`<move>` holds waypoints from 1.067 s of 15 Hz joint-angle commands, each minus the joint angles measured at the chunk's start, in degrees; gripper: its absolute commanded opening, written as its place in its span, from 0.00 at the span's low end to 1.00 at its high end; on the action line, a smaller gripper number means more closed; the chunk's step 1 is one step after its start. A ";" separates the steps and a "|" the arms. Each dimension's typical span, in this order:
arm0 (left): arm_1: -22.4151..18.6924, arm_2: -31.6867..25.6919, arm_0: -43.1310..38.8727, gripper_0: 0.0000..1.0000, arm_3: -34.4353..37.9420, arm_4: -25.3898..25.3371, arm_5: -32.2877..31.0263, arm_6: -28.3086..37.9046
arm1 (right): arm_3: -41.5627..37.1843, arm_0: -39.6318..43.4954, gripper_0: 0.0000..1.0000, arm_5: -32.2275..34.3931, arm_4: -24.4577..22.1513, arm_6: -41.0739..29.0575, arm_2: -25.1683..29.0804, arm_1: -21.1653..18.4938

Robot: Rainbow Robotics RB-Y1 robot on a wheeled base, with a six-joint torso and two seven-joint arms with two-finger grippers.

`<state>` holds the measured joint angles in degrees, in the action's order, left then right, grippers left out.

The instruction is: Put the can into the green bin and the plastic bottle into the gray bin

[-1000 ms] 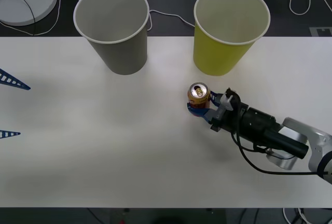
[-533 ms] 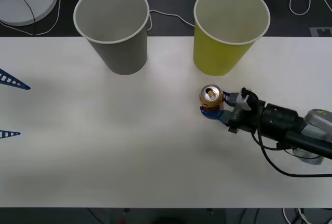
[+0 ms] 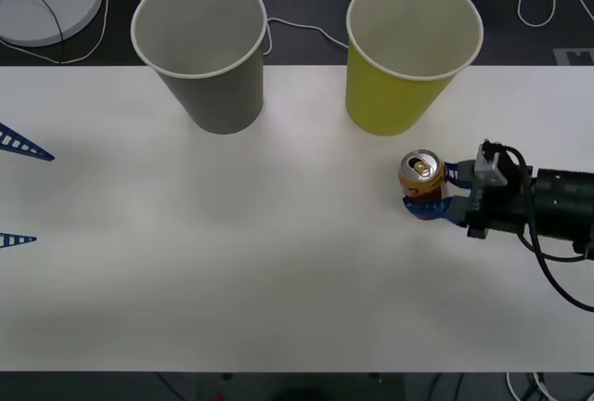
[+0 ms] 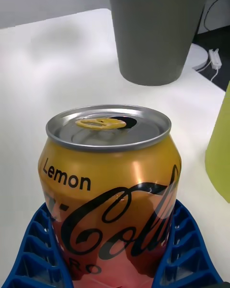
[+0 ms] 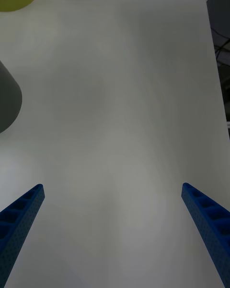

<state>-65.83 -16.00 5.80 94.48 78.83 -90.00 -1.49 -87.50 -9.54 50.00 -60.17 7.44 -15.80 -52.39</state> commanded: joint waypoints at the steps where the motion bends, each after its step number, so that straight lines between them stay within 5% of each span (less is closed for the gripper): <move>1: 0.00 0.00 0.00 1.00 0.00 0.00 0.00 0.00 | -6.46 3.21 0.00 6.60 -10.58 -14.38 9.21 0.00; 8: 0.00 0.00 0.00 1.00 0.00 0.00 0.00 0.00 | -22.37 7.17 0.00 18.03 -27.54 -45.93 24.68 -0.35; 16: 0.00 0.00 0.00 1.00 0.00 0.00 0.00 0.00 | -32.04 6.20 0.00 26.82 -30.27 -71.42 33.03 -7.29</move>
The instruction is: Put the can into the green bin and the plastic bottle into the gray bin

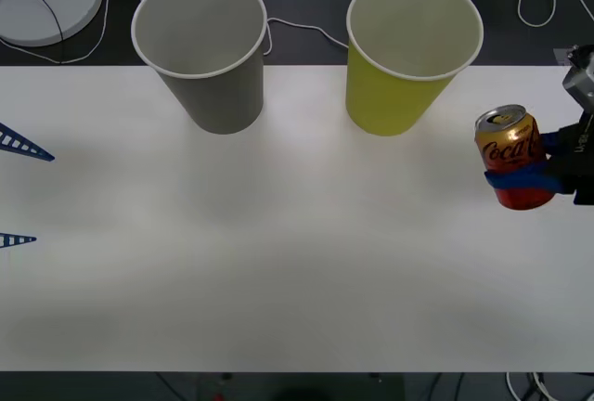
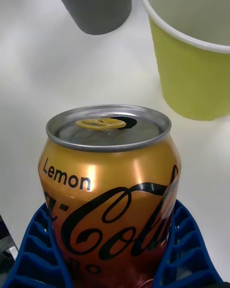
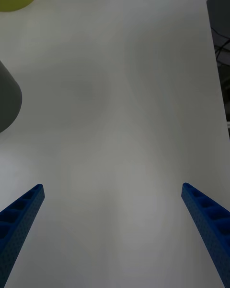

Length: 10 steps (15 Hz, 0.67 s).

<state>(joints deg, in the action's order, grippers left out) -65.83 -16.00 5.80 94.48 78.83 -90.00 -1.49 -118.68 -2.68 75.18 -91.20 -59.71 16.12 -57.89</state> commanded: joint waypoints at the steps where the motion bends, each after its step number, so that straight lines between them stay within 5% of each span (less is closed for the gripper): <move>1: 0.00 0.00 0.00 1.00 0.00 0.01 0.00 0.00 | -0.85 -1.54 0.00 2.34 1.03 -6.12 1.19 -2.67; 6: 0.00 0.00 0.00 1.00 0.00 0.01 0.00 0.00 | 0.99 -11.03 0.00 8.76 0.24 -13.68 -0.04 -7.86; 10: 0.00 0.00 0.00 1.00 0.00 0.01 0.00 0.00 | 9.34 -25.44 0.00 14.20 -0.64 -13.68 -8.56 -10.32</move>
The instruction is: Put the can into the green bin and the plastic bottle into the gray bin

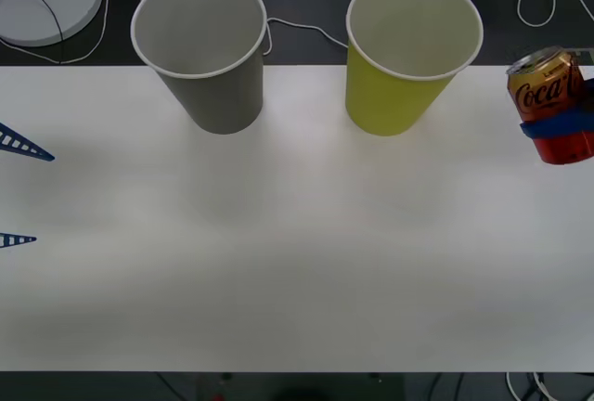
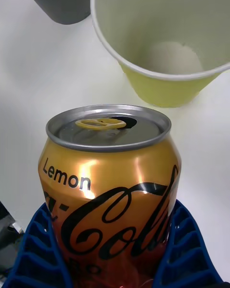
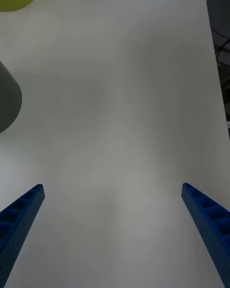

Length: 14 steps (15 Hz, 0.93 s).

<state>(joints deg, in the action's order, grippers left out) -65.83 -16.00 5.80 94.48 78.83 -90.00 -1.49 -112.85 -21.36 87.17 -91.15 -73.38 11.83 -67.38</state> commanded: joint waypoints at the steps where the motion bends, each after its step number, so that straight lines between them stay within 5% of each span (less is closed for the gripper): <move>1: 0.00 0.00 0.00 1.00 0.00 0.00 0.00 0.00 | 5.88 -11.16 0.00 2.83 -1.31 0.00 -7.61 -1.44; 8: 0.00 0.00 0.00 1.00 0.00 0.00 0.00 0.00 | 23.64 -39.63 0.00 2.83 -4.48 0.08 -32.84 1.02; 14: 0.00 0.00 0.00 1.00 0.00 0.00 0.00 0.00 | 36.29 -50.35 0.00 2.83 -13.18 2.54 -39.17 10.86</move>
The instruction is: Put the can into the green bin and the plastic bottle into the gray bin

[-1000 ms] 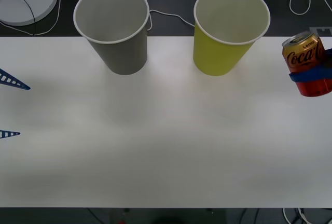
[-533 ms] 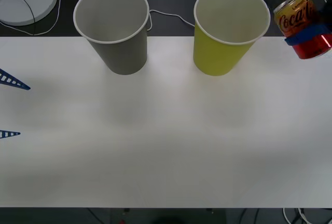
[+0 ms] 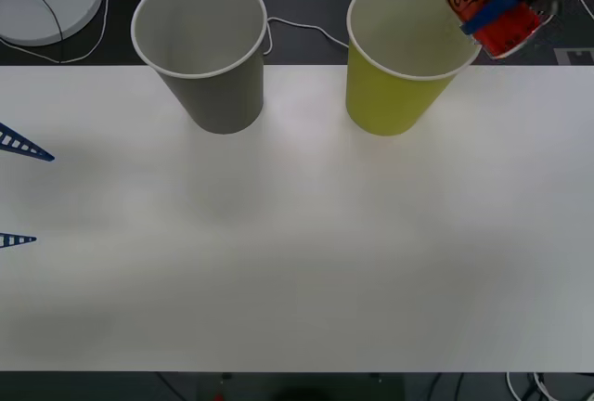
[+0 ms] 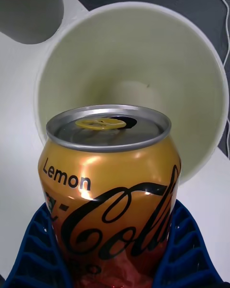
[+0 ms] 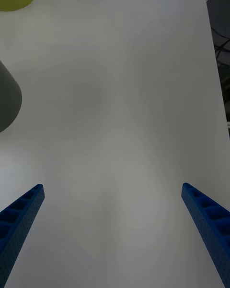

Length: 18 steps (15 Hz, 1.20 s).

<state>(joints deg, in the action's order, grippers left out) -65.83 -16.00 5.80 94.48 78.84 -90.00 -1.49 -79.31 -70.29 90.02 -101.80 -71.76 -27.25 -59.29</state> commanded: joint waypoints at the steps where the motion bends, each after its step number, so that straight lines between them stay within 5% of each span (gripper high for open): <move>1: 0.00 0.00 0.00 1.00 0.00 0.00 0.00 0.00 | 3.90 -2.04 0.00 -0.02 -3.85 1.19 -0.08 4.18; 10: 0.00 0.00 0.00 1.00 0.00 0.00 0.00 0.00 | 11.11 -5.99 0.11 -0.81 -12.55 4.70 -0.08 12.36; 12: 0.00 0.00 0.00 1.00 0.00 0.00 0.00 0.00 | 11.02 -5.99 0.30 -0.81 -12.28 6.02 -0.08 12.36; 14: 0.00 0.00 0.00 1.00 0.00 0.00 0.00 0.00 | 11.02 -6.08 0.88 -0.81 -11.93 7.08 -0.08 12.36; 15: 0.00 0.00 0.00 1.00 0.00 0.00 0.00 0.00 | 11.02 -5.99 1.00 -0.81 -11.58 7.34 -0.08 12.36; 18: 0.00 0.00 0.00 1.00 0.00 0.00 0.00 0.00 | 10.93 -6.08 1.00 -0.81 -10.70 7.87 0.01 11.83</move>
<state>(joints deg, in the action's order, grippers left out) -65.83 -16.00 5.80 94.48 78.84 -90.00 -1.49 -68.35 -76.32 89.22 -112.73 -64.04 -27.26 -47.27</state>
